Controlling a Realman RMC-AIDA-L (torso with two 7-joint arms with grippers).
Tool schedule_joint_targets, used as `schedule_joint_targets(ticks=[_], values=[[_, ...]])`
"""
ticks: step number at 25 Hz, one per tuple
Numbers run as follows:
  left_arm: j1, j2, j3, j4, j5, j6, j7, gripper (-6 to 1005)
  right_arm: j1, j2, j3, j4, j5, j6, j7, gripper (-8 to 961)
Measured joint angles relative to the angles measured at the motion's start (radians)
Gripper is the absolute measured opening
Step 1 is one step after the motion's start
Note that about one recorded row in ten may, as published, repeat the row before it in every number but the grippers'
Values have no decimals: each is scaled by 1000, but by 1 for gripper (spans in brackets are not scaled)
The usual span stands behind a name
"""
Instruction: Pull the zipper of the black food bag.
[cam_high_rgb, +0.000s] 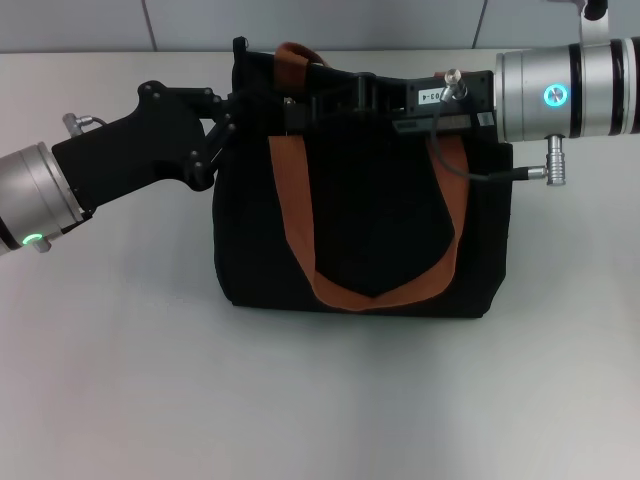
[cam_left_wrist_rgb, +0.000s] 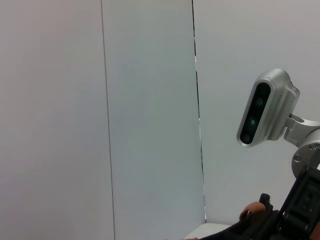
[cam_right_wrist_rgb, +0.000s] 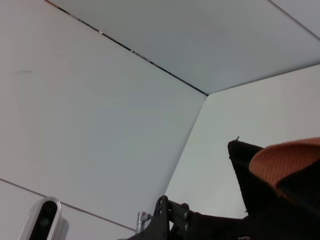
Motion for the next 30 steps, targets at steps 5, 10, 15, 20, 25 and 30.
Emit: schedule_joint_targets(ticks=[5, 10, 15, 20, 25, 30], values=[[3, 0, 0, 1, 0, 3, 0, 24, -1, 0, 0, 0, 0, 0, 0, 214], [5, 1, 0, 1, -1, 14, 0, 25, -2, 1, -8, 0, -2, 22, -7, 102], [7, 2, 0, 0, -1, 19, 1, 26, 2, 1, -24, -8, -7, 42, -17, 69], [9, 2, 0, -1, -1, 20, 0, 25, -2, 2, -25, -15, -7, 45, -18, -2], [10, 2, 0, -2, -2, 20, 0, 24, -7, 3, -26, -34, -15, 46, -18, -3], [10, 2, 0, 0, -2, 20, 0, 24, -21, 5, -27, -83, -59, 52, -1, -3]])
